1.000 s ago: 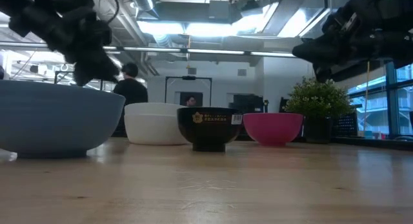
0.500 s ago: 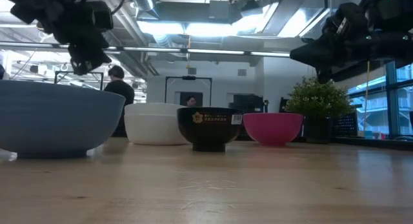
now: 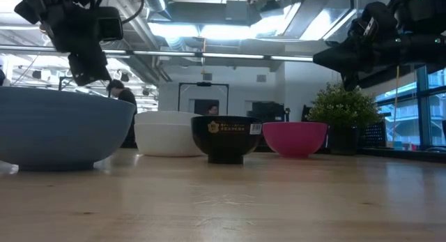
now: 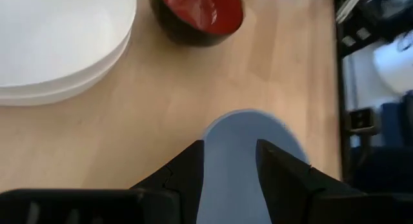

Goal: Nest bowls inside each other
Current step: Stack the blue bowl into the white bowl

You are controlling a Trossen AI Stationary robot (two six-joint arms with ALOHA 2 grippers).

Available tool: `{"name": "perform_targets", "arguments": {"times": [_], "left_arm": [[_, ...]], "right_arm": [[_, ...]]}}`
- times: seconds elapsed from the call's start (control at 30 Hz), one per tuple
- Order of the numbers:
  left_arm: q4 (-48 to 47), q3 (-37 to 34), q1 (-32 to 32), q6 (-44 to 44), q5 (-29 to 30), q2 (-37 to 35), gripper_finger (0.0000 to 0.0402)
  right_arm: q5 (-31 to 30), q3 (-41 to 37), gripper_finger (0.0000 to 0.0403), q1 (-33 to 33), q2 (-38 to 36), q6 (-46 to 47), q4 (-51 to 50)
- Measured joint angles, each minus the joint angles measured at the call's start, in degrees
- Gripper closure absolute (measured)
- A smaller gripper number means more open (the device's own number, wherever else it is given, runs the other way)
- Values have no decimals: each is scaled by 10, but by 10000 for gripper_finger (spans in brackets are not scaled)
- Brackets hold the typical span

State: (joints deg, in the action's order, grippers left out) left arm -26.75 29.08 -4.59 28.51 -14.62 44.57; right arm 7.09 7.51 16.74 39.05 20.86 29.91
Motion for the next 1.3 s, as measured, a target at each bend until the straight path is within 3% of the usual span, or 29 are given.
{"name": "perform_targets", "arguments": {"times": [0.43,0.8,1.07,1.3], "left_arm": [[-49,0,41,-17,56,73,266],[-55,0,73,-22,51,76,266],[-73,0,89,-18,100,76,266],[-89,0,89,-6,102,86,266]], "right_arm": [[0,0,369,0,0,13,0],[0,0,370,0,0,15,1],[0,0,369,0,0,13,1],[0,0,369,0,0,10,1]]}}
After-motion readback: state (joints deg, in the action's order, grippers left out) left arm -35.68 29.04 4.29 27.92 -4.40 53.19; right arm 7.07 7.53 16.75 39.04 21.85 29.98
